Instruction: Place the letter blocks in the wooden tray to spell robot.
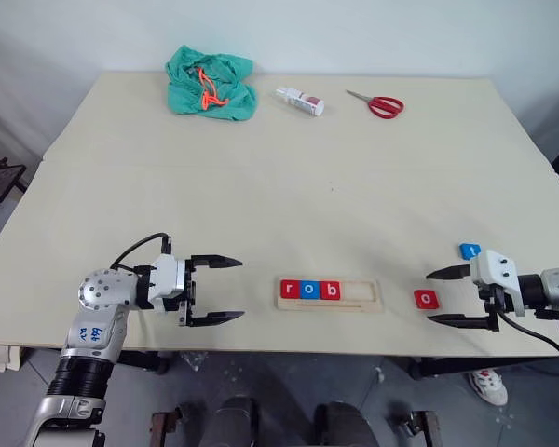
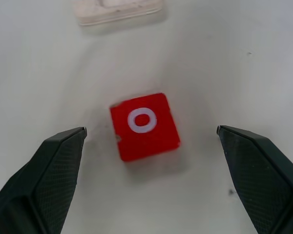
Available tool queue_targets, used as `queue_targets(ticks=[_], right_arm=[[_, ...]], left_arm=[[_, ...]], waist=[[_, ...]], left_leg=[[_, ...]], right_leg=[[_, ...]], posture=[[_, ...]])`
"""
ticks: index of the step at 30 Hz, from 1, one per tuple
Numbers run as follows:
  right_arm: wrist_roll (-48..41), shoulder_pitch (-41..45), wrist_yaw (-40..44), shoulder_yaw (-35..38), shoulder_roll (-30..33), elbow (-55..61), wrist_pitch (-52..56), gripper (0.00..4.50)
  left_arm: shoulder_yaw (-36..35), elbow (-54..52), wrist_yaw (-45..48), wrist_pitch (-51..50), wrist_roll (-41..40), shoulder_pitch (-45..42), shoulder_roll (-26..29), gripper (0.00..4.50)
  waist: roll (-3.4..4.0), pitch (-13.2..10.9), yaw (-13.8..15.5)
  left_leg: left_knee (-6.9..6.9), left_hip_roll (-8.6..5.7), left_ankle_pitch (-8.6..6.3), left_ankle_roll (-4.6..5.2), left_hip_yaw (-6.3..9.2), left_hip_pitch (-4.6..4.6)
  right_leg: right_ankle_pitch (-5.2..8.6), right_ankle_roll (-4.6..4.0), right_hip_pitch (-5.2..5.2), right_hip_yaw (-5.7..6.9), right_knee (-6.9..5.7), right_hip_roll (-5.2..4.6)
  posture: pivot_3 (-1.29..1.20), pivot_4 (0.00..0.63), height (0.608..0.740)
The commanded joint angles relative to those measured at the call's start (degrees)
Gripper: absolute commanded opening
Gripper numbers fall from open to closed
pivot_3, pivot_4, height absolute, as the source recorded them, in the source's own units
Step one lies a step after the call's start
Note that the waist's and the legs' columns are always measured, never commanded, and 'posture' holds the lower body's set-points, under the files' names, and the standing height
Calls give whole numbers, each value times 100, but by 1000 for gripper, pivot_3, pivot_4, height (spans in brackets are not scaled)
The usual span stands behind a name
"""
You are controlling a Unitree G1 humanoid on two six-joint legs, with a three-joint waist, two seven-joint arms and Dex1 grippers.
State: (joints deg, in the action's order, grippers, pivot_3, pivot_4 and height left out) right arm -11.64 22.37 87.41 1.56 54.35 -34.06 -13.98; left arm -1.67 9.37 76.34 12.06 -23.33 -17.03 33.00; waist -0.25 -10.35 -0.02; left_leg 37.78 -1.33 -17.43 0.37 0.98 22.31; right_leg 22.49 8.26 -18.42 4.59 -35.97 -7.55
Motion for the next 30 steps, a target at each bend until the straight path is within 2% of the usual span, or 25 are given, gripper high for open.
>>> queue_targets(ticks=[1,2,7,10,13,17,22,26,30], right_arm=[[96,116,140,-66,23,-211,-294,4072],[63,133,160,-66,3,-247,-290,3899],[-41,153,141,-86,-63,-243,-277,2210],[-91,132,72,-59,-87,-127,-164,1443],[-193,87,-74,7,-97,123,110,1447],[-742,27,-916,264,-195,1817,1803,1447],[-929,-12,-1339,124,-157,3226,3052,1447],[-794,88,-1348,-249,-151,3817,3526,1447],[-702,-5,-1234,-523,-140,4008,3544,1447]], left_arm=[[-98,-218,-58,-6,-92,16,69,4500],[-97,-217,-69,-6,-87,9,69,4500],[-79,-196,-112,0,-65,-30,60,4500],[-59,-177,-135,6,-56,-58,37,4500],[-40,-145,-158,25,-44,-87,14,4500],[-31,-45,-160,75,-33,-143,-35,4500],[25,95,-174,128,9,-270,-123,4500],[61,245,-170,203,32,-382,-201,4500],[68,323,-157,264,54,-434,-245,4500]], waist=[[0,0,-5],[0,0,-5],[0,0,-5],[0,0,-5],[0,0,-5],[4,1,-18],[4,0,40],[4,0,108],[3,0,141]], left_leg=[[1,0,0,0,0,0],[1,1,0,0,-1,0],[4,1,0,0,0,0],[7,2,0,0,0,-1],[7,2,0,0,0,-1],[7,6,-1,-1,-3,0],[7,4,-2,-3,2,2],[13,0,-2,-2,3,5],[14,-1,-3,-1,4,9]], right_leg=[[0,0,0,0,0,0],[0,0,1,0,0,0],[0,0,2,0,0,1],[0,0,3,0,0,2],[0,0,3,0,0,2],[0,0,-2,-2,-2,4],[0,0,-1,-1,-2,3],[-1,1,-1,-2,0,0],[-1,1,-3,-1,0,0]], posture=[[0,150,740],[0,150,740],[0,150,740],[0,150,740],[0,150,740],[0,150,740],[0,150,740],[0,150,740],[0,150,740]])
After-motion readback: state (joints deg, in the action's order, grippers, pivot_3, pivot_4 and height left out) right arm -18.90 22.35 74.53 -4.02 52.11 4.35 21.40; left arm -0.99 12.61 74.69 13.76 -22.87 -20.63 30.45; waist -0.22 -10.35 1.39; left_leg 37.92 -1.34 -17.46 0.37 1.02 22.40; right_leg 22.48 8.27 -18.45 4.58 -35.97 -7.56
